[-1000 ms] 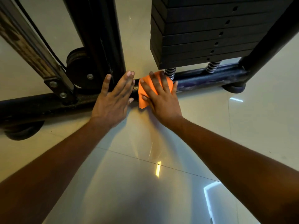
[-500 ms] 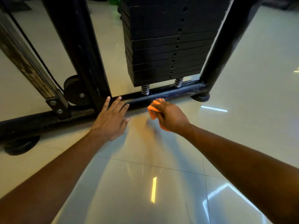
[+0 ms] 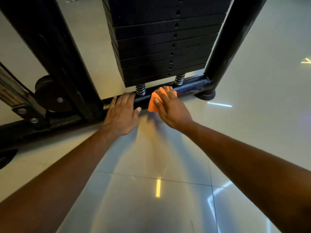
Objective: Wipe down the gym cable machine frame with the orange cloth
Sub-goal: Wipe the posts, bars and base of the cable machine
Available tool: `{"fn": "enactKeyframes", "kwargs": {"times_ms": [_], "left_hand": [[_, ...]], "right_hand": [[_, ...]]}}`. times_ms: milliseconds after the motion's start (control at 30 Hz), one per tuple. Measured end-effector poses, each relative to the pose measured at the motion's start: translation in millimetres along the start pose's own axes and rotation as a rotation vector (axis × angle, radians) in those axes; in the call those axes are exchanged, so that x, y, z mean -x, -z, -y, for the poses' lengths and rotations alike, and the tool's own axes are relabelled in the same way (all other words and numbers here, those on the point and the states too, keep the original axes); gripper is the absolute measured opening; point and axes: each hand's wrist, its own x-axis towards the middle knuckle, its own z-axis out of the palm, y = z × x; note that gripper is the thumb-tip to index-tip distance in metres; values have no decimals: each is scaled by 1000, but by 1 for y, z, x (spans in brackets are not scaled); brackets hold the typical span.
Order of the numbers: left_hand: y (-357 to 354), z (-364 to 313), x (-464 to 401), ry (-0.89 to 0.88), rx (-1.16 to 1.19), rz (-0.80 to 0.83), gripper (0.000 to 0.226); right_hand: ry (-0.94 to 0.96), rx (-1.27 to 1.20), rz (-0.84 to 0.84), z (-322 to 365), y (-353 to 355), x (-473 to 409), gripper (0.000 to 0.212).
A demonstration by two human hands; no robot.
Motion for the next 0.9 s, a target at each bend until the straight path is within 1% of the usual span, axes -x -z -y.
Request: {"fn": "enactKeyframes", "kwargs": {"times_ms": [67,200,300,367,433,467,533,600,667,733,800,900], "left_hand": [[-12,8,-13,15,-5,-1,60],[-32,22,-31,-1,-59,-34,55],[-41,23,-30,-12,-127,-97,58],[-45,22,-27,-14,-150,-116,63],[-48,22,-27,-5,-170,-121,65],[-49,22,-27,6,-174,-125,63],[-51,20,-26,27,-172,-140,58],[-53,17,-25,36,-170,-162,54],[-53,17,-25,43,-174,-169,53],[-54,18,-27,46,-165,-168,53],[-54,19,-27,43,-162,-171,53],[-54,18,-27,41,-156,-176,54]], "right_hand": [[-7,25,-36,-6,-15,-13,58],[75,280,-84,-23,-48,-27,65],[99,409,-143,-36,-60,-30,69],[152,465,-143,-54,-56,-32,71],[157,457,-160,-67,-52,-34,71],[131,419,-190,-63,-56,-34,70],[58,336,-262,-40,-74,-34,67],[45,276,-262,-19,-90,-32,66],[139,283,-239,-29,-85,-33,66],[218,345,-236,-55,-68,-36,65],[147,334,-262,-72,-59,-36,66],[-21,232,-353,-50,-75,-34,62]]}}
